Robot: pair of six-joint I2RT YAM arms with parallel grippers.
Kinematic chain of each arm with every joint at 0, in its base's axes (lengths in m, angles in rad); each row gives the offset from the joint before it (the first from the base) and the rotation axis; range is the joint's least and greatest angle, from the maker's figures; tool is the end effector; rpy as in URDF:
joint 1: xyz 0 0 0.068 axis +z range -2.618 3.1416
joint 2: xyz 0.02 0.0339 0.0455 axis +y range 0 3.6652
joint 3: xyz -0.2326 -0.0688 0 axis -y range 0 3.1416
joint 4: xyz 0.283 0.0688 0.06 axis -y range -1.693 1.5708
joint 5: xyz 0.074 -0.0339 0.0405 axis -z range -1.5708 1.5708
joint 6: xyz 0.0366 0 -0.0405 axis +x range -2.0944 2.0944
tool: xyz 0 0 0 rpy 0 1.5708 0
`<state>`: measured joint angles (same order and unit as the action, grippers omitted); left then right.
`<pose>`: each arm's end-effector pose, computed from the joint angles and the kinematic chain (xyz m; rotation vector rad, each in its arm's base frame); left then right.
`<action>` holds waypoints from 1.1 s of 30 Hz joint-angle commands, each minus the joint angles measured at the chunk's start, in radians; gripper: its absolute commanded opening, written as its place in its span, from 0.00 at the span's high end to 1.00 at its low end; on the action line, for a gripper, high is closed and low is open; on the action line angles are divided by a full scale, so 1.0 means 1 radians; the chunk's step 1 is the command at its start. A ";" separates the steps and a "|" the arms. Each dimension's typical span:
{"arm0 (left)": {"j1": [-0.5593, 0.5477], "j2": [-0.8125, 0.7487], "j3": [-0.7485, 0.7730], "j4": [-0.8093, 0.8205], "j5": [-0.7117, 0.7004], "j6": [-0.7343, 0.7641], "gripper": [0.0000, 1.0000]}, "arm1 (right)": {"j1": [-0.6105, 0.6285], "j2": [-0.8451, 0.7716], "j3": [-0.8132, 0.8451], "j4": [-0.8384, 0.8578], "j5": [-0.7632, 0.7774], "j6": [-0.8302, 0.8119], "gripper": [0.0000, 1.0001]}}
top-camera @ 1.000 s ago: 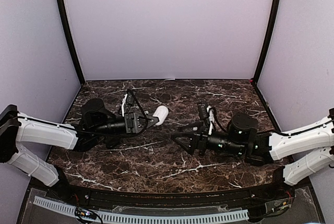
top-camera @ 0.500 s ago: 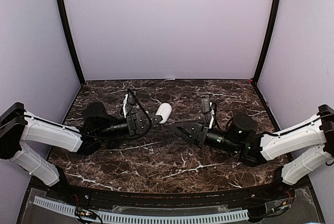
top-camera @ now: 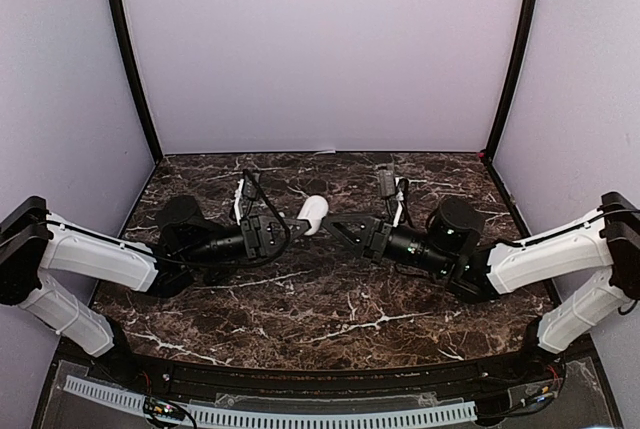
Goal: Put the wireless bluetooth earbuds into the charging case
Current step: Pass from the left arm to the right
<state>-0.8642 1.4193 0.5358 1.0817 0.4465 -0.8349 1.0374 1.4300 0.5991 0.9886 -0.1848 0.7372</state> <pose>0.1930 -0.2504 0.1838 0.4577 1.5620 -1.6732 0.1626 0.2885 0.1925 -0.4140 1.5673 1.5583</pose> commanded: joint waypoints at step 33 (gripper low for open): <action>-0.005 0.000 -0.033 0.048 0.068 0.016 0.10 | -0.060 0.046 -0.002 0.125 -0.140 0.005 0.83</action>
<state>-0.8654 1.4509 0.5278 1.1488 0.5327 -0.8597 0.9936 1.5150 0.6327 1.0687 -0.3107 0.7605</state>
